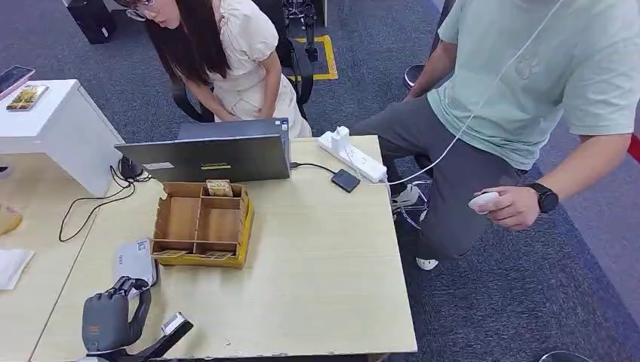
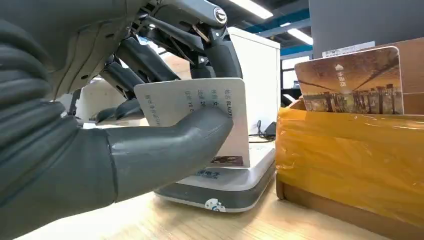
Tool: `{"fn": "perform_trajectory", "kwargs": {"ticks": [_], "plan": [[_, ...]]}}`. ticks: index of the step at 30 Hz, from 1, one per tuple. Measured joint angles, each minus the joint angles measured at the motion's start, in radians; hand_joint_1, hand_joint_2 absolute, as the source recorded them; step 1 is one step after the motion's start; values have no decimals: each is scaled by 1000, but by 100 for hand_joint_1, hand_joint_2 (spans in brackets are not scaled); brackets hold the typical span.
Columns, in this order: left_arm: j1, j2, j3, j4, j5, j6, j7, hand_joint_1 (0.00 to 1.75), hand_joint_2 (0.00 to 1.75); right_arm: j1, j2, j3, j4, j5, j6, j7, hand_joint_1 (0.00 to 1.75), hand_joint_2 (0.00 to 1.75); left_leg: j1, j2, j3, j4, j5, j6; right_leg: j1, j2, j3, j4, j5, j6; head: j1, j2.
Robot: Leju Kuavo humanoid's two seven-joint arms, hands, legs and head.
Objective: Pass the card to the sensor for recognition and then transmit it.
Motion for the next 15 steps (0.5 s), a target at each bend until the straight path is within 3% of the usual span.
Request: {"fn": "perform_trajectory", "kwargs": {"ticks": [15], "plan": [[-11, -6, 28, 4, -6, 0, 0, 175, 175, 0, 0, -14, 0, 10, 0, 0, 0, 175, 0, 0, 0, 0, 0, 0, 0, 0, 0, 0, 0, 0, 0, 0]]}}
